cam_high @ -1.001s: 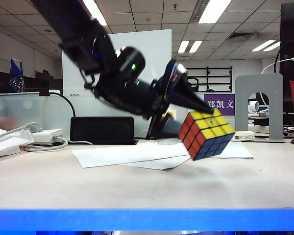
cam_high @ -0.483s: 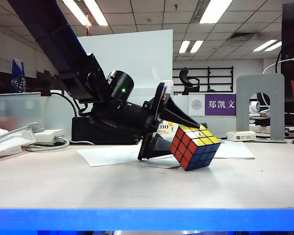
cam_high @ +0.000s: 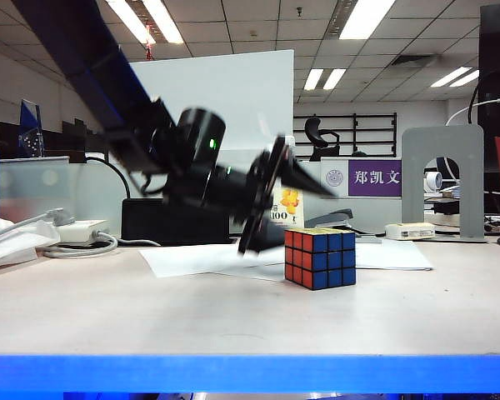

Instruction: Rotate the Rubik's Cube so that the bottom side is facing up.

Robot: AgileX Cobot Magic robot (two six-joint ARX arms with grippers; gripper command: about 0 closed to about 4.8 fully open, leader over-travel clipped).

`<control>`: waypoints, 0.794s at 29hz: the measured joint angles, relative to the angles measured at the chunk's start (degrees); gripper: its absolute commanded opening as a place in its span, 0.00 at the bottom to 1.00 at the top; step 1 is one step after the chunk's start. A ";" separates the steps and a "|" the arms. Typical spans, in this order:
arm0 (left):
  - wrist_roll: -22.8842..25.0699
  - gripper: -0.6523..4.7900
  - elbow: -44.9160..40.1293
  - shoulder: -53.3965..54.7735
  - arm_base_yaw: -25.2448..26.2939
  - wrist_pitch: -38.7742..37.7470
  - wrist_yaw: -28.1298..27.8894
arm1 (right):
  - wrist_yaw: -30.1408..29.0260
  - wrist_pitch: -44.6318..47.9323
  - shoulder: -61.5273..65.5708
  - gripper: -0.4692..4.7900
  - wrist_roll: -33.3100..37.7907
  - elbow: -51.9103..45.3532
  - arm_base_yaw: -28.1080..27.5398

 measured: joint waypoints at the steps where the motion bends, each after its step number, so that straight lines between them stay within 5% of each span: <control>1: 0.35 0.81 0.92 -0.59 -0.07 -0.09 0.20 | -0.09 0.00 0.00 0.08 0.00 0.00 0.00; 3: 5.29 0.82 6.51 -3.08 -0.52 -4.07 0.42 | -0.20 0.00 0.00 0.08 0.00 0.00 0.00; 5: 18.91 1.00 12.85 -6.12 -1.29 -18.53 -3.04 | -0.20 0.00 0.00 0.08 0.00 0.02 0.00; 6: 31.87 1.00 17.16 -7.48 -2.58 -32.57 -10.69 | -0.20 0.00 0.00 0.08 0.00 0.02 0.00; 8: 42.80 1.00 20.31 -7.34 -4.37 -49.16 -17.99 | -0.20 0.00 0.00 0.08 0.00 0.02 0.00; 10: 40.85 1.00 18.27 -6.58 -4.50 -55.25 -15.19 | -0.15 0.00 0.00 0.08 0.00 0.02 0.00; 12: 40.22 1.00 17.57 -6.12 -4.50 -58.47 -20.74 | -0.17 0.00 0.00 0.08 0.00 0.00 0.00; 16: 49.20 1.00 17.59 -6.51 -7.93 -62.93 -27.69 | -0.22 0.09 -1.07 0.08 -0.02 0.02 0.00; 23: 51.23 1.00 17.49 -6.12 -8.59 -65.90 -29.94 | -0.50 0.02 -1.75 0.08 -0.09 0.00 0.00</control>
